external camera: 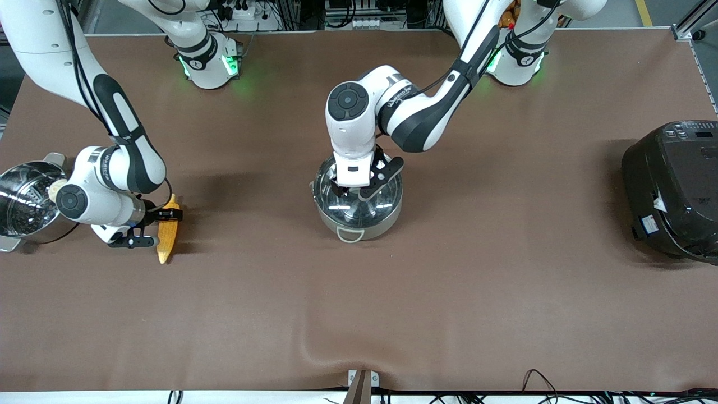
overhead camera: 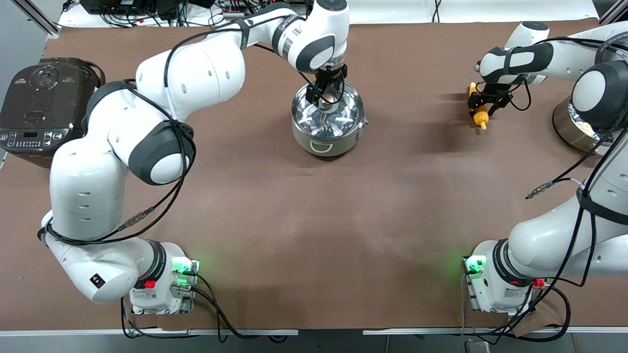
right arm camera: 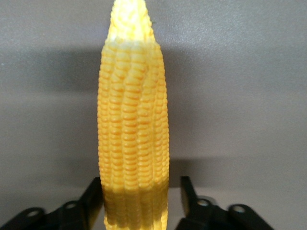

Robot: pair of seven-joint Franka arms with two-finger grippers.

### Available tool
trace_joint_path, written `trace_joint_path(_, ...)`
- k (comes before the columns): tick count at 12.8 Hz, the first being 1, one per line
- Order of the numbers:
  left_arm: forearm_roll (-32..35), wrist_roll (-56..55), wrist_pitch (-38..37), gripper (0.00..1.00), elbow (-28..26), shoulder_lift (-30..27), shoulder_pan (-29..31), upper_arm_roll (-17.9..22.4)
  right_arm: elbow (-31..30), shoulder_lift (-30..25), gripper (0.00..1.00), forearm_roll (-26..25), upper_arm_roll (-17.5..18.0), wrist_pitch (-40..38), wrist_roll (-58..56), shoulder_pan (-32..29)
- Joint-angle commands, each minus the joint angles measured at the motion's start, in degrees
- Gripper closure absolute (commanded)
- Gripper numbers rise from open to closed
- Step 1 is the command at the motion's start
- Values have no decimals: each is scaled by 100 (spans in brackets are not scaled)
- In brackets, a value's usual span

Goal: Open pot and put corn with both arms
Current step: 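Grasp the lid knob with the left gripper while the right gripper grasps the corn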

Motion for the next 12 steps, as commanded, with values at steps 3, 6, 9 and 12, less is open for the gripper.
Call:
trace_joint_path(3,157,-141,52,7,147,105,-60,35,28,25,100,19,61,28,-108,-35)
trace_joint_path(6,157,-141,52,15,129,123,-69,26,54,-254,100,10,70,-235,-161,-9)
trace_joint_path(9,157,-132,52,29,138,149,-60,26,124,-799,100,-34,87,-779,-161,158)
trace_joint_path(12,140,-141,52,77,138,132,-60,18,623,-1090,100,-8,114,-1788,-135,464)
